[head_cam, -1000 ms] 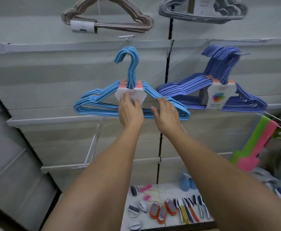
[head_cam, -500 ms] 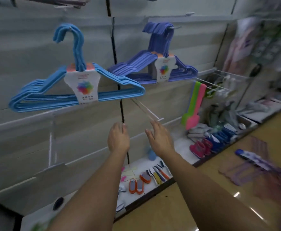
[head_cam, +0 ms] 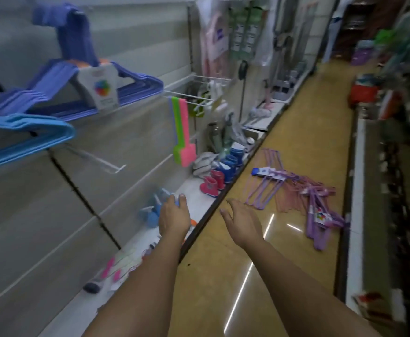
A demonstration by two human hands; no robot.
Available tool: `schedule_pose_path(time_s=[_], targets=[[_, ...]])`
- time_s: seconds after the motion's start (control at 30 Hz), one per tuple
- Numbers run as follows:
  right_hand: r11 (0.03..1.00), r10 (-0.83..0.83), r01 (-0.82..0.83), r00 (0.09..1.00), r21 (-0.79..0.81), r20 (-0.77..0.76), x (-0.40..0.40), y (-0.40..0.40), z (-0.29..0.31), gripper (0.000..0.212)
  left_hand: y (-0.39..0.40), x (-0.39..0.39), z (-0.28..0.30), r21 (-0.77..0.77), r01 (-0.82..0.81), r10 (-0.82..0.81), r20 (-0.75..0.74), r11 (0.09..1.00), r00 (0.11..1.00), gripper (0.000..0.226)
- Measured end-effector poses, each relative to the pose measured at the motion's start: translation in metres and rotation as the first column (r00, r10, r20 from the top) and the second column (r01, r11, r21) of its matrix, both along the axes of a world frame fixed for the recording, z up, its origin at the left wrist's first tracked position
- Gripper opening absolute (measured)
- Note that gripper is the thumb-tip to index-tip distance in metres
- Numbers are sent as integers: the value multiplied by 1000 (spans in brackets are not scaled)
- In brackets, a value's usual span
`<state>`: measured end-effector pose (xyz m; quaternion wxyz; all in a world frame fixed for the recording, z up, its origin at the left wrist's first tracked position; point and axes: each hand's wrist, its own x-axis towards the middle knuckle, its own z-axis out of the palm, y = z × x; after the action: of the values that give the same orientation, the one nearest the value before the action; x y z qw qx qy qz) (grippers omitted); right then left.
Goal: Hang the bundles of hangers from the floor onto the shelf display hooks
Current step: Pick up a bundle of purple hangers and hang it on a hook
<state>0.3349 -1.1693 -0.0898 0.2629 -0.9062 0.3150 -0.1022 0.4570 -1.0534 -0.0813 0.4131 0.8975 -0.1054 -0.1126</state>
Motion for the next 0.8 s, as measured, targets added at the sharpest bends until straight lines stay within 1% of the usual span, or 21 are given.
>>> schedule_pose_path(time_s=[0.2, 0.37, 0.57, 0.7, 0.8], targets=[[979, -206, 206, 977, -17, -45, -52, -94, -6, 47, -115, -38, -2, 6, 178, -178, -22, 984, 984, 51], [925, -373, 377, 925, 41, -71, -102, -172, -14, 49, -207, -64, -13, 30, 316, -314, -46, 948, 948, 51], [857, -491, 505, 861, 107, -130, -150, -237, -33, 48, -284, -105, -28, 31, 417, -412, -101, 908, 905, 49], [829, -519, 542, 837, 138, -172, -169, -270, -50, 51, -329, -122, -47, 76, 510, -493, -172, 857, 853, 53], [802, -534, 570, 818, 180, -213, -176, -294, -58, 55, -362, -126, -60, 117, 588, -558, -215, 800, 802, 57]])
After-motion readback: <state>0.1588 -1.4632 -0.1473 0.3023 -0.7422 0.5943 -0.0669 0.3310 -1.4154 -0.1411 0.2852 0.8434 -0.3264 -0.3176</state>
